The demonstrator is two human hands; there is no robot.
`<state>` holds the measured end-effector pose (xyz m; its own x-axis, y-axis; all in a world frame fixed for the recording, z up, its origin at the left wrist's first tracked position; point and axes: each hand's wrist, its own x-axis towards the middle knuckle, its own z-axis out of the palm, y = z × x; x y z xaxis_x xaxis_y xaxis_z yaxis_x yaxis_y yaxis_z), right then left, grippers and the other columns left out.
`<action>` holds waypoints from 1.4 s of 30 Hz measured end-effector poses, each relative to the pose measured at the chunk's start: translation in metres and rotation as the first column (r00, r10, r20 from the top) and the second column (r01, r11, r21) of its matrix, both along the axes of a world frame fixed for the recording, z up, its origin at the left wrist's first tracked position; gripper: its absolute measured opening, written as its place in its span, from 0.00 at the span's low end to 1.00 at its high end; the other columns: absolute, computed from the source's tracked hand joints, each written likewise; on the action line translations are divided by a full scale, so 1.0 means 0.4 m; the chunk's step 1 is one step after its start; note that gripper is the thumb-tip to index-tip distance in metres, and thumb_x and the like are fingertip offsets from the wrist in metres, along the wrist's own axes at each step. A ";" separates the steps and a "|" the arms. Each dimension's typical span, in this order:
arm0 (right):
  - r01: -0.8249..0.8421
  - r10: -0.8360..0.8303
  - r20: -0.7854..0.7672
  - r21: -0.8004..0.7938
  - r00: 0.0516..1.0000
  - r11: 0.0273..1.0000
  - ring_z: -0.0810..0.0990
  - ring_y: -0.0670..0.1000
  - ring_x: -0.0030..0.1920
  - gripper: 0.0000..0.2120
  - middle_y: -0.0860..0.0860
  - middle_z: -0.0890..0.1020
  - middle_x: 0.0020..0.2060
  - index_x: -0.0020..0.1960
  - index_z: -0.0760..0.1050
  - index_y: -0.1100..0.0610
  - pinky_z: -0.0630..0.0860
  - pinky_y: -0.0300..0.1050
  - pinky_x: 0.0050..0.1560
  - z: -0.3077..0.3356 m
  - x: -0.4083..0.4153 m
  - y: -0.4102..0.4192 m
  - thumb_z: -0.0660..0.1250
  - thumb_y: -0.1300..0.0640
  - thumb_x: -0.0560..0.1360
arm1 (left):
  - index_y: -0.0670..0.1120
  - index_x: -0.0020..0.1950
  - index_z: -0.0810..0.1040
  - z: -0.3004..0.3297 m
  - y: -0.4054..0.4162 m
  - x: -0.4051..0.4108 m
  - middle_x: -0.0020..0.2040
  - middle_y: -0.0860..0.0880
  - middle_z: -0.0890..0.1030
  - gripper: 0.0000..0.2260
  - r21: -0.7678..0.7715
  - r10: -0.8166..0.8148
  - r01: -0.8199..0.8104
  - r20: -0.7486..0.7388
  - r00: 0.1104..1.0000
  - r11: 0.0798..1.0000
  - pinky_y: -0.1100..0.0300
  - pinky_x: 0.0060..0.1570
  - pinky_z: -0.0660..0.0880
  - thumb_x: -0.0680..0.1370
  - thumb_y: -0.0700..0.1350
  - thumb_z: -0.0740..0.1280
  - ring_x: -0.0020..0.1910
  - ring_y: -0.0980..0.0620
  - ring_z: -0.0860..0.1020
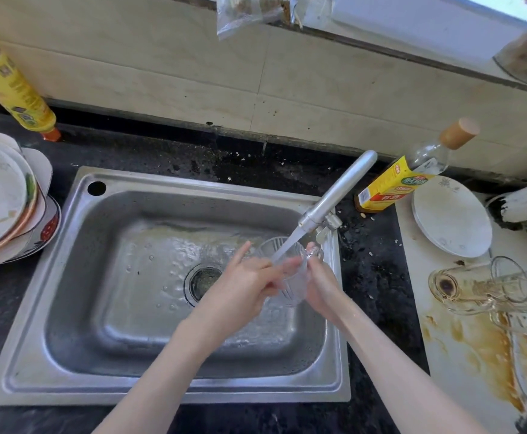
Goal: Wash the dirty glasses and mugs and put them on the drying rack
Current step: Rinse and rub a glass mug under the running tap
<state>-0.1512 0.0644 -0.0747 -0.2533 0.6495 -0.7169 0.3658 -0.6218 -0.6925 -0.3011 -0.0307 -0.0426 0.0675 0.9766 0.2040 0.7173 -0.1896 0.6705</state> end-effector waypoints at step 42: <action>0.120 -0.181 -0.380 -0.177 0.907 0.977 0.77 0.50 0.37 0.18 0.54 0.78 0.39 0.49 0.77 0.56 0.73 0.40 0.32 -0.010 -0.099 -0.055 0.60 0.42 0.76 | 0.43 0.57 0.73 0.054 0.004 0.031 0.54 0.41 0.78 0.11 -0.458 -0.172 -0.079 -0.481 0.860 0.885 0.54 0.42 0.68 0.76 0.42 0.58 0.55 0.40 0.76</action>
